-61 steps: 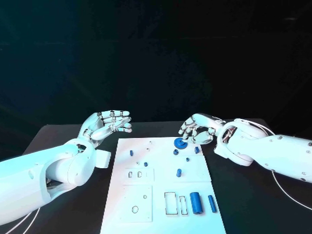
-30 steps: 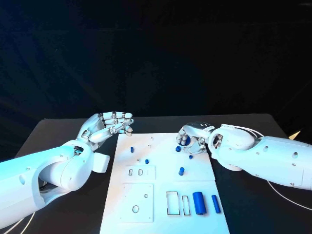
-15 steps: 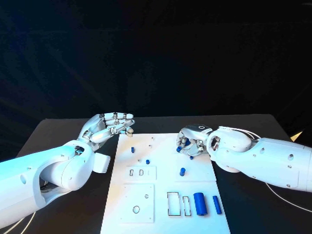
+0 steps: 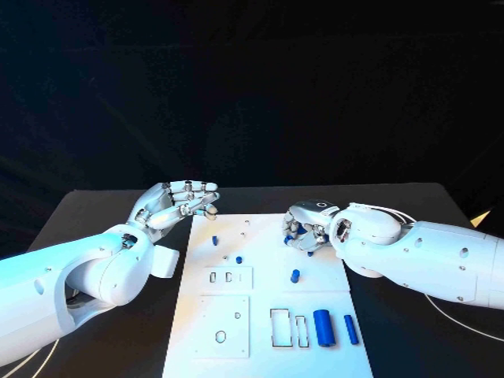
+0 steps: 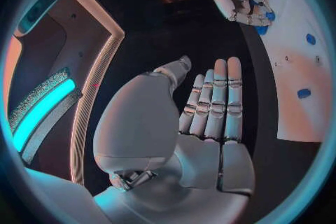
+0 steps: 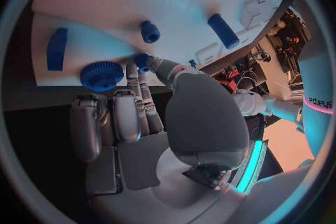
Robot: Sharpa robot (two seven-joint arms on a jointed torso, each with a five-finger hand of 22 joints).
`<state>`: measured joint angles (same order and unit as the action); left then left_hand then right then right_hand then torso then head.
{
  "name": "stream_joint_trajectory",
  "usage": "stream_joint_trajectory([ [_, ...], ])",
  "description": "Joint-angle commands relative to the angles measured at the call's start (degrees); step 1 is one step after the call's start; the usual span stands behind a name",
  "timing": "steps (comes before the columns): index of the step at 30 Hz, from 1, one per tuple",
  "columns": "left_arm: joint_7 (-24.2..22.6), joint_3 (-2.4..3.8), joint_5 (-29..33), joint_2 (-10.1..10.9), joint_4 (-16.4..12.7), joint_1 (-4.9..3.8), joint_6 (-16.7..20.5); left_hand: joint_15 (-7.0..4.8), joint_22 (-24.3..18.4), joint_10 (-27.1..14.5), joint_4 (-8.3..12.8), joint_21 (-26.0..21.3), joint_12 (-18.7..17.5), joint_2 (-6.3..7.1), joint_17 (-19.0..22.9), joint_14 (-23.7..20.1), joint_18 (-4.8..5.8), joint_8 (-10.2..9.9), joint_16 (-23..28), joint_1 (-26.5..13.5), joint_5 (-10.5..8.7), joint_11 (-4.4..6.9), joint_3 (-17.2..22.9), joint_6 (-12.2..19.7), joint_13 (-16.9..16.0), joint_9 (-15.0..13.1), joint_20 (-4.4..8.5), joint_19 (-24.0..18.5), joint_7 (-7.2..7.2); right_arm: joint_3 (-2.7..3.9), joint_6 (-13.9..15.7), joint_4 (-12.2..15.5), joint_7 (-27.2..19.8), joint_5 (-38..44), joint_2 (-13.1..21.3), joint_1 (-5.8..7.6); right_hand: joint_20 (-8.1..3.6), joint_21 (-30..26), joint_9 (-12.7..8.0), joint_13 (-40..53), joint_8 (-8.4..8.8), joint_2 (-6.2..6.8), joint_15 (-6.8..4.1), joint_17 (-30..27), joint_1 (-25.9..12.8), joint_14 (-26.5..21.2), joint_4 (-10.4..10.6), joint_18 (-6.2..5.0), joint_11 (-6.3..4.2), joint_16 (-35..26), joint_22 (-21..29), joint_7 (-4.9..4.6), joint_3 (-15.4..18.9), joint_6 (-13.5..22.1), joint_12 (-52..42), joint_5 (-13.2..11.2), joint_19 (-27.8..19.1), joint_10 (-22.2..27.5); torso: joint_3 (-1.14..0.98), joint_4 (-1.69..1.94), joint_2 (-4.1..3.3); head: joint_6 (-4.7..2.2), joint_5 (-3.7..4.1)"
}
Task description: Assemble the parts on the task board
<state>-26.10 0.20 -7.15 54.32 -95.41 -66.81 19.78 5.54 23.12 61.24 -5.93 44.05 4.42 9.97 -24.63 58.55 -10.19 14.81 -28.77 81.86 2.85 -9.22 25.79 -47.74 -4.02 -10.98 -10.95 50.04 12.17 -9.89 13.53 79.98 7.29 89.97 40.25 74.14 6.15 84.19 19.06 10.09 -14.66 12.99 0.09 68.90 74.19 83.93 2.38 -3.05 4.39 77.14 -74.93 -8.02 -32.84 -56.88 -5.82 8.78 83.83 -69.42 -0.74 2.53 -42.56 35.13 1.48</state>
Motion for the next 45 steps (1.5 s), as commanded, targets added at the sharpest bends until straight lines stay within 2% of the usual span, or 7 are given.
stream_joint_trajectory([
  [1, -0.02, 0.05, -0.32, -0.01, -0.14, -0.14, -1.51, 0.08, 0.09, 0.02, 0.01, 0.31, -0.24, 0.12, -0.1, -0.42, -0.12, -0.35, -0.32, -0.61, 0.09, -0.16, 0.36, -0.2, -0.05, 0.05, 0.12, -0.47, 0.89, -0.03, 0.37, 0.21, 0.29, 0.85, -0.18, -0.12, -0.36, 0.41, 0.51, 0.43, -0.63, -0.64, -0.33, 0.05, 0.42, 2.49, -0.15, 1.09, -0.37, 0.44, -6.37, 0.29, -0.38, -0.91, -0.49, 0.35, 1.07, -1.02, -0.02, -0.05, -0.02, 0.1, -0.15],
  [4, 0.03, 0.05, -0.34, 0.0, -0.08, -0.15, -1.55, 0.08, 0.09, 0.02, 0.01, 0.31, -0.24, 0.12, -0.1, -0.42, -0.12, -0.35, -0.32, -0.61, 0.09, -0.16, 0.36, -0.2, -0.05, 0.05, 0.12, -0.47, 0.89, -0.03, 1.65, 0.25, 0.45, 0.9, -0.26, -0.13, -0.72, 0.7, 1.33, 0.99, -1.46, -1.67, -0.78, 0.03, 1.59, 2.46, -0.87, 1.17, -0.87, 0.64, -6.85, 0.72, -0.87, -1.96, -0.97, 0.28, 1.24, -1.98, -0.01, -0.05, -0.01, 0.02, -0.11],
  [6, 0.06, 0.05, -0.34, 0.0, -0.04, -0.16, -1.6, 0.08, 0.09, 0.02, 0.01, 0.31, -0.24, 0.12, -0.1, -0.42, -0.12, -0.35, -0.32, -0.61, 0.09, -0.16, 0.36, -0.2, -0.05, 0.05, 0.12, -0.47, 0.89, -0.03, 2.94, 0.29, 0.63, 1.04, -0.3, -0.14, -0.97, 0.88, 1.99, 1.46, -1.87, -2.39, -1.01, -0.07, 2.39, 2.42, -1.53, 1.22, -1.07, 0.77, -7.16, 0.88, -1.41, -2.29, -1.14, -1.7, 1.34, -2.32, 0.02, -0.04, -0.01, 0.0, -0.1],
  [10, 0.09, 0.05, -0.35, 0.01, 0.02, -0.18, -1.71, 0.08, 0.09, 0.02, 0.01, 0.31, -0.24, 0.12, -0.1, -0.42, -0.12, -0.35, -0.32, -0.61, 0.09, -0.16, 0.36, -0.2, -0.05, 0.05, 0.12, -0.47, 0.89, -0.03, 5.39, 0.41, 1.14, 1.45, -0.39, -0.15, -1.17, 1.2, 2.76, 2.06, -2.5, -3.06, -1.25, -0.09, 3.44, 2.41, -2.56, 1.32, -1.39, 0.93, -7.7, 1.02, -2.08, -3.0, -1.52, -1.77, 1.59, -2.98, 0.01, -0.03, -0.05, -0.03, -0.08],
  [23, 0.17, 0.05, -0.35, 0.07, 0.11, -0.22, -1.94, 0.08, 0.09, 0.02, 0.01, 0.31, -0.24, 0.12, -0.1, -0.42, -0.12, -0.35, -0.32, -0.61, 0.09, -0.16, 0.36, -0.2, -0.05, 0.05, 0.12, -0.47, 0.89, 0.06, 11.99, 0.94, 2.14, 1.92, -2.15, 0.04, -1.24, 1.23, 3.42, 2.61, -2.67, -3.02, -1.29, -0.29, 3.37, 2.35, -3.23, 1.33, -1.33, 0.99, -7.78, 0.86, -2.17, -2.88, -1.56, -0.9, 1.55, -2.97, 0.05, -0.1, -0.1, -0.45, -0.5],
  [39, 0.21, 0.05, -0.38, -0.22, 0.26, -0.49, -2.05, 0.05, 0.22, 0.04, 0.03, 0.53, -0.25, 0.08, -0.25, -0.44, -0.15, -0.35, -0.51, -0.61, 0.09, -0.14, 0.4, -0.22, -0.07, 0.04, 0.11, -0.57, 0.87, 0.21, 13.35, -5.73, 1.93, 1.69, -10.35, 0.23, -1.15, 0.99, 3.61, 2.76, -2.42, -2.91, -1.17, -0.44, 2.81, 2.3, -3.15, 1.24, -1.15, 1.0, -7.43, 0.71, -2.14, -2.35, -1.3, -0.98, 1.28, -2.49, -0.05, 0.1, -0.27, -0.47, -1.06],
  [45, 0.23, 0.05, -0.42, -0.3, 0.35, -0.65, -2.05, 0.05, 0.27, 0.02, 0.03, 0.63, -0.27, 0.07, -0.32, -0.47, -0.16, -0.37, -0.58, -0.61, 0.09, -0.15, 0.42, -0.2, -0.07, 0.04, 0.11, -0.62, 0.88, 0.23, 12.93, -8.35, 1.31, 0.96, -12.72, 0.16, -1.12, 0.92, 3.65, 2.79, -2.37, -2.91, -1.15, -0.47, 2.73, 2.28, -3.14, 1.21, -1.12, 1.0, -7.32, 0.67, -2.15, -2.25, -1.24, -0.98, 1.2, -2.4, 0.09, 0.29, -0.33, -0.34, -1.0],
])
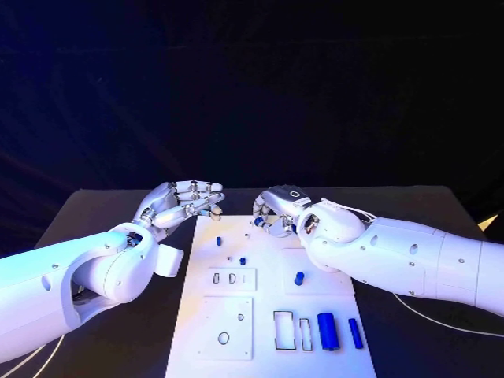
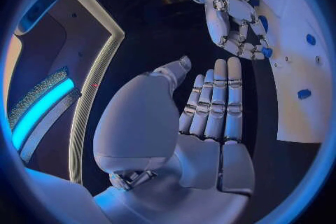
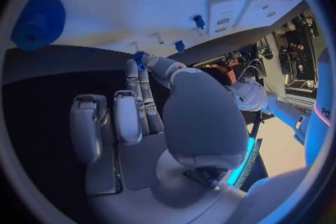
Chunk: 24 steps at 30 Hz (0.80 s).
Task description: Assemble the parts on the task board
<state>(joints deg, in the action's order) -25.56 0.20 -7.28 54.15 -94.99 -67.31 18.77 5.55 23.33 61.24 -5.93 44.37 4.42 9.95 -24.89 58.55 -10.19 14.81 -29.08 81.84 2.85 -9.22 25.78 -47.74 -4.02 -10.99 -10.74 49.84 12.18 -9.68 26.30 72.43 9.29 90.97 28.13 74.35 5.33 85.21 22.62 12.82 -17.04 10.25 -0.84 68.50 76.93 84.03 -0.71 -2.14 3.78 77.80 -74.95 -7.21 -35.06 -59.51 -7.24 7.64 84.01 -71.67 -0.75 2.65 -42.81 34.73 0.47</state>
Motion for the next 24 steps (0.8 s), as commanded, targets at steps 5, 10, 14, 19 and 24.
stream_joint_trajectory([
  [5, -0.31, 0.06, -0.33, -0.15, -0.06, -0.26, -1.03, 0.04, 0.06, 0.03, 0.03, 0.31, -0.27, 0.1, -0.06, -0.47, -0.16, -0.37, -0.27, -0.59, 0.09, -0.15, 0.42, -0.2, -0.07, 0.05, -0.1, -0.42, 0.88, 0.03, -0.03, -2.63, -1.08, -0.49, -1.98, -0.17, -0.28, -0.07, 0.12, 0.08, 0.05, -0.16, -0.19, -0.06, -0.12, 2.18, -0.02, 0.31, -0.47, 0.36, -7.35, -0.18, 0.07, 0.44, 0.21, 0.21, 1.05, -0.1, 0.07, 0.13, -0.05, 0.13, -0.07],
  [10, -0.35, 0.06, -0.35, -0.22, -0.11, -0.33, -1.1, 0.04, 0.06, 0.03, 0.03, 0.31, -0.27, 0.1, -0.06, -0.47, -0.16, -0.37, -0.27, -0.59, 0.09, -0.15, 0.42, -0.2, -0.07, 0.05, -0.1, -0.42, 0.88, 0.02, -0.31, -3.81, -1.19, -0.71, -2.99, -0.44, -0.24, -0.16, 0.18, 0.13, 0.11, -0.14, -0.16, -0.18, -0.3, 2.15, 0.04, 0.28, -0.43, 0.32, -7.23, -0.21, 0.08, 0.57, 0.27, 0.23, 0.95, 0.0, 0.03, 0.06, -0.04, 0.26, -0.46],
  [14, -0.34, 0.06, -0.36, -0.26, -0.16, -0.39, -1.16, 0.04, 0.1, 0.03, 0.02, 0.39, -0.27, 0.07, -0.12, -0.51, -0.16, -0.37, -0.33, -0.61, 0.09, -0.15, 0.44, -0.21, -0.07, 0.04, -0.11, -0.47, 0.88, 0.02, -0.71, -4.86, -1.14, -0.46, -3.75, -0.65, -0.22, -0.23, 0.2, 0.15, 0.15, -0.13, -0.14, -0.25, -0.38, 2.13, 0.06, 0.25, -0.4, 0.3, -7.13, -0.23, 0.08, 0.65, 0.3, 0.23, 0.88, 0.07, 0.0, 0.05, -0.05, 0.37, -0.62],
  [19, -0.33, 0.06, -0.37, -0.27, -0.18, -0.47, -1.21, 0.04, 0.1, 0.03, 0.02, 0.39, -0.27, 0.07, -0.12, -0.51, -0.16, -0.37, -0.33, -0.61, 0.09, -0.15, 0.44, -0.21, -0.07, 0.04, -0.11, -0.47, 0.88, 0.01, -1.16, -6.16, -1.1, -0.29, -4.51, -0.95, -0.2, -0.25, 0.22, 0.17, 0.2, -0.13, -0.12, -0.26, -0.45, 2.12, 0.08, 0.25, -0.38, 0.3, -7.1, -0.25, 0.08, 0.74, 0.35, 0.23, 0.86, 0.14, 0.06, 0.07, -0.05, 0.51, -0.66],
  [24, -0.32, 0.06, -0.37, -0.27, -0.19, -0.52, -1.24, 0.04, 0.1, 0.03, 0.02, 0.39, -0.27, 0.07, -0.12, -0.51, -0.16, -0.37, -0.33, -0.61, 0.09, -0.15, 0.44, -0.21, -0.07, 0.04, -0.11, -0.47, 0.88, 0.0, -1.56, -7.02, -1.14, -0.21, -4.96, -1.23, -0.18, -0.24, 0.25, 0.19, 0.23, -0.12, -0.1, -0.21, -0.53, 2.12, 0.11, 0.25, -0.36, 0.34, -7.12, -0.27, 0.08, 0.8, 0.38, 0.22, 0.86, 0.19, 0.02, 0.01, -0.06, 0.59, -0.9],
])
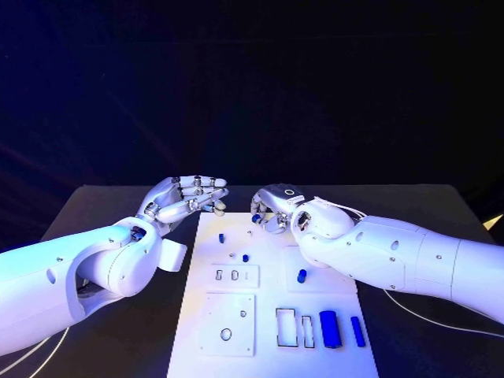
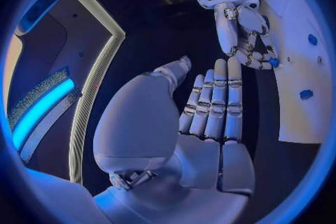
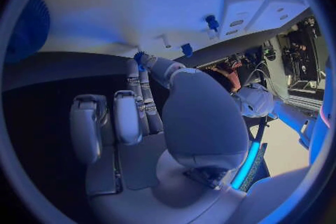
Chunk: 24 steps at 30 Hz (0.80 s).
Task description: Assemble the parts on the task board
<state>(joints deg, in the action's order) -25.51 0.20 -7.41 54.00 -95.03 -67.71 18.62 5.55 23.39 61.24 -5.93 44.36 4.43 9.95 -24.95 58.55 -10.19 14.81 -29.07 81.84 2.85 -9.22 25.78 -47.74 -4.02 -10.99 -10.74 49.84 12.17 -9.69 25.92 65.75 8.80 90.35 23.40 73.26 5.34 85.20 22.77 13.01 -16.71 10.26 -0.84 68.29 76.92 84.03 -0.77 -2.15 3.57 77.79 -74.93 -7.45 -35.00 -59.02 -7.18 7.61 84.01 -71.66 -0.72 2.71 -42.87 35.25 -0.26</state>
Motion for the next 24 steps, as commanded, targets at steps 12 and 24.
stream_joint_trajectory([
  [12, -0.29, 0.05, -0.25, -0.24, -0.09, -0.23, -1.31, 0.04, 0.11, 0.06, 0.01, 0.51, -0.27, 0.05, -0.13, -0.57, -0.16, -0.36, -0.41, -0.63, 0.09, -0.14, 0.46, -0.24, -0.08, 0.04, -0.11, -0.55, 0.86, -0.01, -1.77, -1.64, -0.87, 0.27, -1.27, -0.47, -0.07, -0.53, 0.25, 0.14, 0.16, 0.01, 0.03, -0.31, -1.0, 2.02, 0.3, 0.15, -0.01, 0.24, -6.75, -0.12, 0.06, 0.81, 0.53, -0.14, 0.57, 0.56, -0.02, -0.02, 0.0, 0.02, -0.32],
  [24, -0.11, 0.05, -0.25, -0.21, 0.01, -0.32, -1.46, 0.04, 0.11, 0.06, 0.01, 0.51, -0.27, 0.05, -0.13, -0.57, -0.16, -0.36, -0.41, -0.63, 0.09, -0.14, 0.46, -0.24, -0.08, 0.04, -0.11, -0.55, 0.86, -0.03, -1.57, -2.13, -1.41, -0.68, -1.45, -0.54, 1.94, -7.64, 0.18, -2.54, 4.37, 2.51, 2.27, -6.8, -3.02, 0.05, 1.1, -2.11, 2.68, -3.39, 2.69, -1.93, -0.88, 6.99, 3.61, -3.62, -5.81, 10.8, -0.03, -0.11, -0.01, 0.07, -0.46],
])
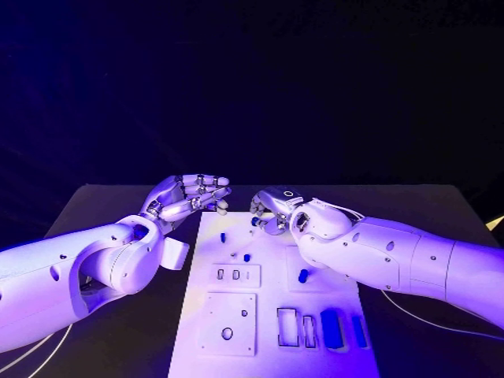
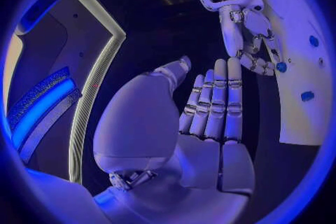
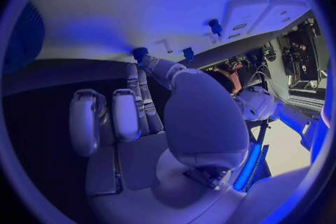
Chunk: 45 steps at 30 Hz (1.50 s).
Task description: Assemble the parts on the task board
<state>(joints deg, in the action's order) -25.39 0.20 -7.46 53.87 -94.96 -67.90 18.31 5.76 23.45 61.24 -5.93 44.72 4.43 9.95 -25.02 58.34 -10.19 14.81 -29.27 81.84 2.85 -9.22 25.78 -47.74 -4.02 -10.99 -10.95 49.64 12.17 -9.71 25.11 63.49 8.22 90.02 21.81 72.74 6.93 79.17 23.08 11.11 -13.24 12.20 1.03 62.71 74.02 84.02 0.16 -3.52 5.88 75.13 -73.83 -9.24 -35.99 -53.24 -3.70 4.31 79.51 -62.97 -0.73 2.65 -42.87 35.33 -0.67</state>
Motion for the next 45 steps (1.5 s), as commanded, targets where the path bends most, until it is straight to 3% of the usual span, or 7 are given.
stream_joint_trajectory([
  [1, -0.22, 0.05, -0.19, -0.07, -0.03, -0.14, -1.16, -0.15, 0.11, 0.05, -0.02, 0.24, -0.28, 0.06, -0.12, -0.42, -0.16, -0.37, -0.27, -0.69, 0.09, -0.14, 0.46, -0.23, -0.09, 0.03, 0.08, -0.42, 0.87, 0.0, -0.67, 0.35, -0.81, -0.39, 0.35, -0.01, 0.44, -2.52, -0.15, -0.89, 1.25, 0.75, 0.46, -1.9, -0.11, -0.11, 0.16, -1.0, 0.46, -1.12, 2.7, -0.19, 0.31, 1.65, 0.11, -0.39, -1.99, 2.82, -0.03, -0.03, 0.0, -0.01, -0.09],
  [13, -0.18, 0.05, -0.17, 0.28, 0.35, -0.15, -1.34, -0.15, 0.11, 0.05, -0.02, 0.24, -0.28, 0.06, -0.12, -0.42, -0.16, -0.37, -0.27, -0.69, 0.09, -0.14, 0.46, -0.23, -0.09, 0.03, 0.08, -0.42, 0.87, 0.1, 0.08, 8.92, 1.07, -0.66, 8.65, 0.58, 0.5, -3.92, 0.06, -1.63, 2.2, 0.82, 0.42, -3.81, 0.03, -0.52, 0.45, -1.22, 0.42, -2.3, 3.85, -0.26, 1.75, 2.23, -1.16, -0.4, -2.23, 3.12, -0.1, -0.63, 0.29, -0.07, -0.18],
  [23, -0.09, 0.04, -0.17, 0.29, 0.81, -0.15, -1.7, -0.14, 0.15, 0.05, -0.04, 0.32, -0.28, 0.07, -0.17, -0.48, -0.16, -0.39, -0.31, -0.73, 0.09, -0.15, 0.45, -0.22, -0.09, 0.03, 0.07, -0.48, 0.87, 0.83, -0.12, 16.02, 1.94, -5.78, 18.02, 2.02, -0.74, 2.0, 0.5, 1.65, 3.64, 3.17, -1.09, 2.21, -1.95, 1.31, 2.37, 0.62, -1.62, 2.23, -4.39, 0.35, 4.27, 2.7, -8.23, 1.74, 2.93, -8.97, -0.25, -1.28, 0.74, -0.2, -0.28],
  [25, -0.08, 0.03, -0.17, 0.25, 0.91, -0.15, -1.75, -0.14, 0.15, 0.05, -0.04, 0.32, -0.28, 0.07, -0.17, -0.48, -0.16, -0.39, -0.31, -0.73, 0.09, -0.15, 0.45, -0.22, -0.09, 0.03, 0.07, -0.48, 0.87, 0.92, -1.55, 16.1, 1.87, -7.06, 18.98, 2.34, -1.58, 3.0, 0.92, 6.67, 3.52, 3.33, -1.82, 3.89, -0.9, 1.75, 2.09, 0.93, -2.54, 3.4, -5.8, 0.92, 8.06, 2.68, -14.77, 2.14, 3.7, -12.0, -0.24, -1.25, 0.73, -0.3, -0.21],
  [26, -0.08, 0.03, -0.17, 0.23, 0.95, -0.15, -1.76, -0.14, 0.16, 0.06, -0.04, 0.33, -0.28, 0.07, -0.18, -0.49, -0.16, -0.39, -0.32, -0.74, 0.09, -0.14, 0.45, -0.22, -0.09, 0.03, 0.07, -0.49, 0.87, 0.94, -2.22, 15.96, 1.84, -7.82, 19.23, 2.45, -1.88, 3.53, 2.08, 19.89, 2.73, 1.52, -2.44, 5.42, 2.39, 1.97, 2.33, 1.19, -3.1, 4.63, -6.74, 1.46, 14.1, 3.33, -28.14, 2.92, 3.98, -2.96, -0.27, -1.28, 0.76, -0.33, -0.21],
  [31, -0.03, 0.03, -0.17, 0.09, 1.11, -0.15, -1.88, -0.14, 0.17, 0.07, -0.05, 0.36, -0.28, 0.07, -0.2, -0.51, -0.16, -0.38, -0.34, -0.76, 0.09, -0.14, 0.45, -0.23, -0.1, 0.03, 0.06, -0.52, 0.86, 1.02, -6.7, 14.1, 1.8, -12.42, 19.69, 2.85, -0.68, 6.36, 3.79, 54.77, 0.33, 0.67, -0.72, 20.66, 2.96, 4.57, 7.88, 2.0, -1.51, 12.21, -10.73, 0.1, 20.11, 5.38, -65.03, 3.67, 6.44, -8.76, -0.29, -1.16, 0.66, -0.37, -0.16],
  [45, 0.09, 0.02, -0.17, -0.01, 1.22, -0.15, -2.04, -0.14, 0.22, 0.11, -0.08, 0.44, -0.26, 0.05, -0.26, -0.57, -0.16, -0.38, -0.39, -0.79, 0.09, -0.12, 0.46, -0.25, -0.11, 0.02, 0.05, -0.6, 0.83, 1.03, -12.82, 9.72, 2.5, -16.02, 17.5, 3.04, 0.26, 8.17, 4.49, 62.43, -1.0, 0.01, 0.1, 26.52, 4.61, 5.79, 11.51, 2.61, -0.6, 14.59, -13.07, -0.76, 23.42, 7.5, -72.49, 4.92, 8.03, -12.2, -0.15, -1.14, 0.54, 0.06, -0.19],
])
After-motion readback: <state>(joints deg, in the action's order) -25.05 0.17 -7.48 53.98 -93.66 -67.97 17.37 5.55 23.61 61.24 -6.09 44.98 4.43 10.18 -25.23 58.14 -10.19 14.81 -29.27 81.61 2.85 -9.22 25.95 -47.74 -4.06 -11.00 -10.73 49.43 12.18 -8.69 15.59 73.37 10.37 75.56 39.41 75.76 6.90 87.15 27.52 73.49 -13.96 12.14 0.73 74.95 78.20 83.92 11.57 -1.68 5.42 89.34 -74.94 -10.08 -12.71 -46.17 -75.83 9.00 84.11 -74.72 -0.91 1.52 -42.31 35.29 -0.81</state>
